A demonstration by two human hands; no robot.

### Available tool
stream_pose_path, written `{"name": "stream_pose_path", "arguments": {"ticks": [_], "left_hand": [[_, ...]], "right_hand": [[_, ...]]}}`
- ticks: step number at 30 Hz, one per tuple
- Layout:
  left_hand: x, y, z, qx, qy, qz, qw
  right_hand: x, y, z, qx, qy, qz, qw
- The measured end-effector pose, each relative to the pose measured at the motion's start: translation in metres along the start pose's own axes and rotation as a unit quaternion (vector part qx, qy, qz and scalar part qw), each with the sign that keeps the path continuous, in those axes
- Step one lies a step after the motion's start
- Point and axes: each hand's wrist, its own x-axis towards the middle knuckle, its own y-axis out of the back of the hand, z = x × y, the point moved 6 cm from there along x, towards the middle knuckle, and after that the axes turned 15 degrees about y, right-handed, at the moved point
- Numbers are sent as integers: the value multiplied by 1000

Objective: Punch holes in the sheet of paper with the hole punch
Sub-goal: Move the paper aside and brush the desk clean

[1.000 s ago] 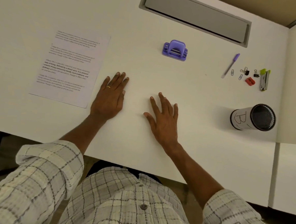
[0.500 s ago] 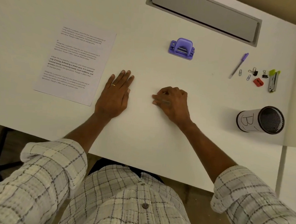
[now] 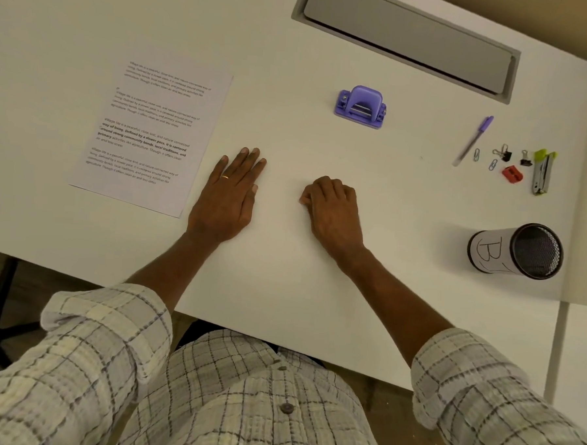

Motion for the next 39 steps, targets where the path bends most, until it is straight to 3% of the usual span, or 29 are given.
{"name": "stream_pose_path", "arguments": {"ticks": [2,4,5,7,9,10,12,14,17,22,24,26,28,33,39], "left_hand": [[0,0,0,-1,0,-1,1000],[0,-1,0,-1,0,-1,1000],[0,-1,0,-1,0,-2,1000],[0,-1,-1,-4,-2,-2,1000],[0,-2,-1,-8,-2,-2,1000],[0,-2,-1,-9,-2,-2,1000],[0,-3,-1,-12,-3,-4,1000],[1,-3,-1,-13,-3,-6,1000],[0,-4,-3,-9,-3,-5,1000],[1,-5,-3,-10,-4,-3,1000],[1,-6,-3,-9,-5,-2,1000],[1,-8,-4,-12,-10,2,1000],[1,-9,-5,-16,-19,5,1000],[1,-11,-6,-23,-29,14,999],[1,-10,-6,-23,-33,14,999]], "right_hand": [[0,5,4,38,-74,17,996],[-2,13,15,165,-171,74,969],[-5,17,22,252,-221,111,936],[-15,26,33,428,-320,164,829],[-27,39,42,553,-375,193,718],[-34,48,49,590,-384,209,679],[-53,74,66,629,-391,238,628],[-77,104,87,640,-394,265,604],[-119,150,122,602,-399,291,627],[-186,201,170,462,-436,275,721],[-203,209,185,369,-441,239,783],[-212,215,195,205,-435,173,859],[-214,216,201,88,-413,122,898],[-209,208,204,15,-348,60,936],[-213,215,205,17,-375,109,920]]}}
